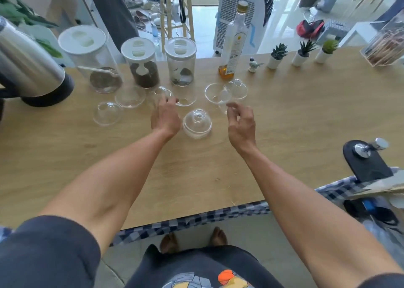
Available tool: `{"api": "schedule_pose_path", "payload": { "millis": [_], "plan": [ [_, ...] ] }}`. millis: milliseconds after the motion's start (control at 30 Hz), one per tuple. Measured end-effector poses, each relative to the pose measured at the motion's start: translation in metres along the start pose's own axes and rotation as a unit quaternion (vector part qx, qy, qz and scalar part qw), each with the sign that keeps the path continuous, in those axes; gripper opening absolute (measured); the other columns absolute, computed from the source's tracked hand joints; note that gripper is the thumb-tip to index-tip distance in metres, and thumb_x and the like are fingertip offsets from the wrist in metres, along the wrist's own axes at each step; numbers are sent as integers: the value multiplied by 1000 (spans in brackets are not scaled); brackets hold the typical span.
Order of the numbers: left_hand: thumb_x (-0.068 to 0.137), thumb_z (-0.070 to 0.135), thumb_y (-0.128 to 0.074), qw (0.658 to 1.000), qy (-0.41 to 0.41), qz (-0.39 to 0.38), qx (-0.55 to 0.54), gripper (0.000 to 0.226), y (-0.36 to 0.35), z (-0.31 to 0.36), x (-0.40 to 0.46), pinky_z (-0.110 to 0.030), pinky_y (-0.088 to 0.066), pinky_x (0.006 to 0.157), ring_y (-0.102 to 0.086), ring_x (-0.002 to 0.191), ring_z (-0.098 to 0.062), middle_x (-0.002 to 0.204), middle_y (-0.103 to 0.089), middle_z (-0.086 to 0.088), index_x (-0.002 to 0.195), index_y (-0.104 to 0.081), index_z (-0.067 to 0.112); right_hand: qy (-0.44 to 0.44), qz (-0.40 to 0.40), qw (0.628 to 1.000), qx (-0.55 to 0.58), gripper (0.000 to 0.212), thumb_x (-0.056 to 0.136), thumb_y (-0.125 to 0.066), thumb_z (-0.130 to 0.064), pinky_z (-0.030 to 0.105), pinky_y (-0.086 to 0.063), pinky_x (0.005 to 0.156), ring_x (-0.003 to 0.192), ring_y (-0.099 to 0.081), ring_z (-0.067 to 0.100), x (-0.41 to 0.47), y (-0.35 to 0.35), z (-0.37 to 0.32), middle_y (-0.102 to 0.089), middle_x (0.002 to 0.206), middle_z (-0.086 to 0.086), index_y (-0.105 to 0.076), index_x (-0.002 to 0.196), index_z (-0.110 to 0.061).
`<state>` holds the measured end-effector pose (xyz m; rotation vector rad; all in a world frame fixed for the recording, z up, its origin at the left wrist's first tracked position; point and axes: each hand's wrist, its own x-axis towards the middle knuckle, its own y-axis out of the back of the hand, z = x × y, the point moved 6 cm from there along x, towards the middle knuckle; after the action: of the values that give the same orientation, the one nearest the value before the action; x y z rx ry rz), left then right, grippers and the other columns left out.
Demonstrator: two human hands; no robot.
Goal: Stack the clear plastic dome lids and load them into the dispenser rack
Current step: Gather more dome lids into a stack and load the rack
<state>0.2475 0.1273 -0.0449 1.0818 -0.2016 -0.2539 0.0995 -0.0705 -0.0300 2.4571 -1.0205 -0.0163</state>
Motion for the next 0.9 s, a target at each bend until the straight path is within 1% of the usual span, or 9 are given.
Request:
{"api": "schedule_pose_path", "payload": {
  "millis": [100,200,300,400,467,567,667,733,900],
  "plan": [
    [88,-5,-56,983,-134,-16,127,57,-6,3,22,-45,-41,106,-47,128,-35,140,-53,-15,140,-60,19,-109,-66,969,212,19,105,-58,-16,30,-58,83,86,-66,9,9,-3,-14,-66,98,4,-66,121,-22],
    [94,2,-58,958,-187,-40,215,51,-16,6,31,-46,-42,102,-50,127,-37,139,-55,-14,140,-60,23,-228,-135,881,392,20,104,-58,-8,47,-60,88,90,-70,25,8,-13,-12,-68,95,11,-60,122,-17],
    [98,4,-53,952,-199,-41,228,41,-18,9,30,-49,-44,99,-56,119,-40,127,-62,-15,133,-64,22,-308,-178,818,453,17,106,-52,-4,51,-61,89,86,-73,30,-1,-24,1,-70,83,12,-60,120,-10],
    [96,1,-52,955,-215,5,204,36,-10,14,26,-50,-50,92,-63,106,-41,116,-66,-16,123,-69,17,-349,-168,810,441,16,106,-51,-1,49,-64,82,79,-70,28,-7,-33,12,-65,79,12,-63,115,-7],
    [95,0,-52,966,-204,37,153,35,1,17,25,-52,-53,84,-66,96,-41,111,-67,-14,123,-68,15,-368,-157,820,409,15,105,-52,0,48,-66,77,74,-66,24,-9,-40,18,-62,77,11,-63,114,-5],
    [102,8,-51,986,-151,71,-12,33,25,18,25,-51,-55,87,-67,99,-35,115,-70,-12,131,-64,15,-392,-134,837,358,14,103,-54,3,47,-66,75,73,-61,21,-10,-48,27,-57,75,11,-63,112,-1],
    [103,12,-54,977,-79,69,-185,32,40,14,22,-38,-56,89,-67,97,-20,106,-68,0,134,-62,14,-404,-127,850,313,9,103,-56,2,48,-65,79,70,-59,20,-13,-55,31,-56,74,12,-61,109,0],
    [102,10,-56,956,-17,34,-292,36,41,7,21,-33,-59,84,-72,89,-17,96,-64,4,139,-56,14,-407,-124,861,279,7,103,-56,1,46,-64,80,70,-59,19,-16,-59,36,-56,78,12,-59,108,-2],
    [100,0,-59,837,122,-103,-523,38,32,-2,12,-40,-63,85,-75,83,-19,99,-64,-8,137,-50,5,-390,-110,887,222,5,103,-57,-2,41,-63,77,70,-57,17,-22,-65,43,-57,84,11,-55,108,-4]
  ]
}}
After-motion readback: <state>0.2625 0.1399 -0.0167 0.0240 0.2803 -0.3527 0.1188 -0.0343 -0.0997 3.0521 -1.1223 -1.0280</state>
